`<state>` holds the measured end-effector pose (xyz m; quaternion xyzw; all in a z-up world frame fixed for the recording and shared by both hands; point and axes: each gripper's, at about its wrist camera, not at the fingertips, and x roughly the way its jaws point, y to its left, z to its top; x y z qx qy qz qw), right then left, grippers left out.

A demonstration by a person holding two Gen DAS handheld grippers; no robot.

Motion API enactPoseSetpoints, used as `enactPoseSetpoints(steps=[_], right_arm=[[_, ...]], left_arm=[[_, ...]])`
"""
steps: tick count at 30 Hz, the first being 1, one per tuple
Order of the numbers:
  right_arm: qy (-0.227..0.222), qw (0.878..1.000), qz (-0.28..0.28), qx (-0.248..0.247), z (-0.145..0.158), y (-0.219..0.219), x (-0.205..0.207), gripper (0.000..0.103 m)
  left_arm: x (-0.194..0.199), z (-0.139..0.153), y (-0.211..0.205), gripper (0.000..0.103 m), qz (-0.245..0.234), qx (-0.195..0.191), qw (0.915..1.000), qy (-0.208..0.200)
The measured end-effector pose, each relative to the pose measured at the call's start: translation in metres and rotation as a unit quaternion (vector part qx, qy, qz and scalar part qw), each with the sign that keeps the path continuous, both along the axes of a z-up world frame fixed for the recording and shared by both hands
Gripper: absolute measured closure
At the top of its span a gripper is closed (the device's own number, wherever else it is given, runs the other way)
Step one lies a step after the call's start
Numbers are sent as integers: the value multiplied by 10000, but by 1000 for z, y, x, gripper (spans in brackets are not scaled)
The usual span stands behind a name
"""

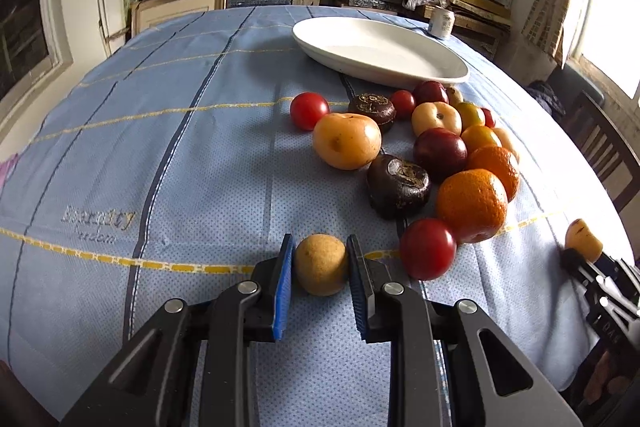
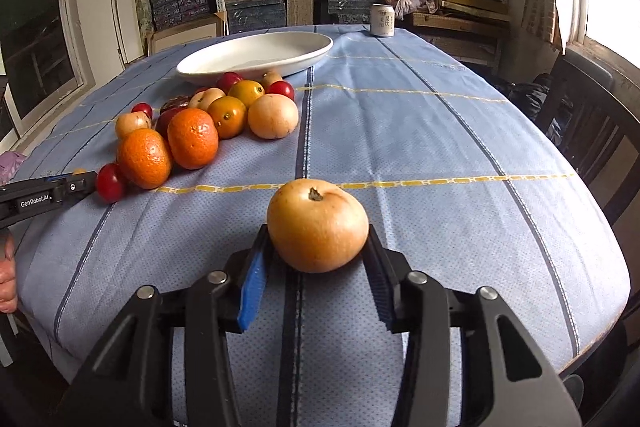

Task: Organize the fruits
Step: 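Lift the pear with the right tool while the left tool carries the tan fruit toward the plate, then lower the pear onto the white plate and open the right tool while the left tool releases its fruit there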

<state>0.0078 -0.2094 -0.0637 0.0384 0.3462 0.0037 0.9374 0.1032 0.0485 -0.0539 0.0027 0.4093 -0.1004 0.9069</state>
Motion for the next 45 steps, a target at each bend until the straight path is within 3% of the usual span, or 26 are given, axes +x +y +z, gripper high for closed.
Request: enactPoseSetpoints(steps=[9,14,25,34,39,45], right_arm=[[-347,9993,117,-61,20,5,5,59],[-550,9982,183,-136,35,7,12,59],[-868,9955,380,-94,62,14,42,59],[-1295,9899,554,-147,95,18,84,59],[-1467,9868,668,-133,117,23,122,59],[-1371,9873,723,345,133,25,185,59]], left_arm=[[-4,5,-4,77,-56,61,9999,-99],[-5,18,2,77,-65,-506,9986,-149],[7,49,-16,77,-282,-456,9969,-571],[46,82,-27,77,-347,-273,9950,-900],[88,103,-37,77,-269,-62,9940,-1058],[145,115,-42,77,82,-4,9947,-1029]])
